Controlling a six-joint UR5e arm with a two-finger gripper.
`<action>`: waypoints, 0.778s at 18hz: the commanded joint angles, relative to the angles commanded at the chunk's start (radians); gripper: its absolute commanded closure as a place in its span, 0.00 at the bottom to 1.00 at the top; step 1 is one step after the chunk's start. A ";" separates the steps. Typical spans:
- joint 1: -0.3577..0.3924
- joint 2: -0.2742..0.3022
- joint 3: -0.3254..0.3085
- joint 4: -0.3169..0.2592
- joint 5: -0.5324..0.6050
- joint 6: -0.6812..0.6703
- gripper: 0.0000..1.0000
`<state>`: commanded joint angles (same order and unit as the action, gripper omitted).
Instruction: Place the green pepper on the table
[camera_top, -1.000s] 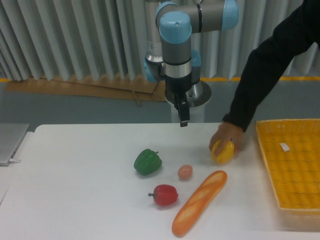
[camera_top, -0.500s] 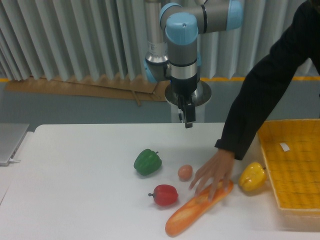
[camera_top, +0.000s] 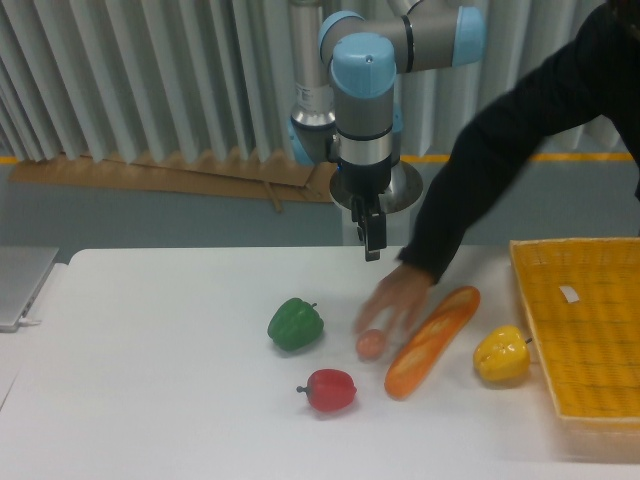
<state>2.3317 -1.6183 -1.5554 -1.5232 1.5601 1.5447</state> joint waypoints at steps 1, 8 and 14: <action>0.000 0.000 0.000 0.000 0.000 0.000 0.00; 0.000 0.002 0.000 0.003 0.002 0.002 0.00; 0.000 0.003 -0.002 0.026 0.006 0.005 0.00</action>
<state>2.3317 -1.6153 -1.5570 -1.4972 1.5662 1.5493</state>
